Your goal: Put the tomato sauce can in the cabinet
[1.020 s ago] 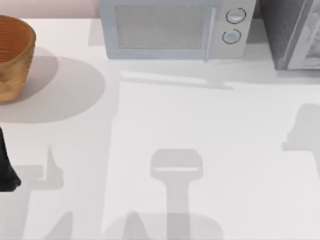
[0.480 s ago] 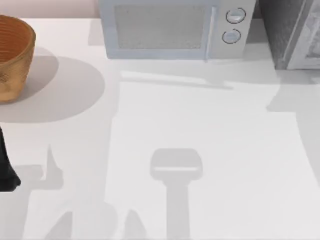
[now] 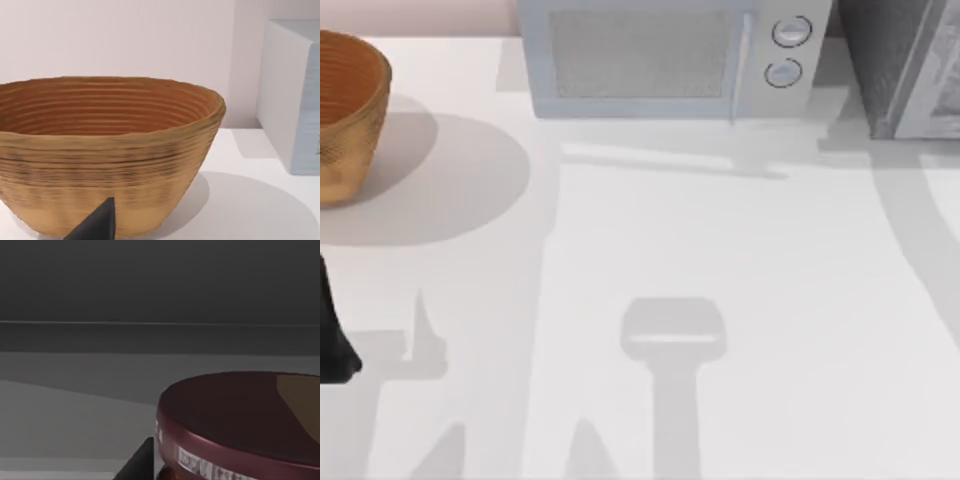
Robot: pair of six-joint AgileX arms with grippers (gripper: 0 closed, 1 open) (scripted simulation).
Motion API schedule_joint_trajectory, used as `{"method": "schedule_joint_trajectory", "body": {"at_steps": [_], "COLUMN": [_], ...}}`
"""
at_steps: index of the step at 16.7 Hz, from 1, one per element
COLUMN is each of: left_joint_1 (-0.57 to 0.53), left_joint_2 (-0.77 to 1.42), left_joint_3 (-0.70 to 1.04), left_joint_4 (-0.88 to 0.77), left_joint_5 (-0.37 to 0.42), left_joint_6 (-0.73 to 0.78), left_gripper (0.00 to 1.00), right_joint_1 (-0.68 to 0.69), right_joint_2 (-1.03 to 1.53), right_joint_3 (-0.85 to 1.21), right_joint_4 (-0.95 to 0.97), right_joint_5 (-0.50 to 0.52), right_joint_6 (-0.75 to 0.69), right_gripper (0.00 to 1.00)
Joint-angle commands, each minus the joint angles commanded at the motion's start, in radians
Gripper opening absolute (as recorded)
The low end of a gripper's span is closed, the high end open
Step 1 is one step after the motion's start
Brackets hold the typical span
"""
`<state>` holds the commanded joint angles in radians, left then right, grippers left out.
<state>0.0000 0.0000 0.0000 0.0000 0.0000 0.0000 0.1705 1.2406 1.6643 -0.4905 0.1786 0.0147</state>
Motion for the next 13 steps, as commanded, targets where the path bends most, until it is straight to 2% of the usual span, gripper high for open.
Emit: {"method": "schedule_joint_trajectory", "body": {"at_steps": [5,13], "left_joint_1": [0.000,0.000], "left_joint_2": [0.000,0.000], "left_joint_3": [0.000,0.000], "left_joint_4": [0.000,0.000], "left_joint_5": [0.000,0.000], "left_joint_6": [0.000,0.000], "left_gripper": [1.00,1.00], "right_joint_1": [0.020,0.017], "right_joint_2": [0.108,0.120], "right_joint_3": [0.188,0.207], "right_joint_4": [-0.028,-0.024], "right_joint_5": [0.021,0.019], "right_joint_6": [0.004,0.006], "right_gripper": [0.00,0.00]}}
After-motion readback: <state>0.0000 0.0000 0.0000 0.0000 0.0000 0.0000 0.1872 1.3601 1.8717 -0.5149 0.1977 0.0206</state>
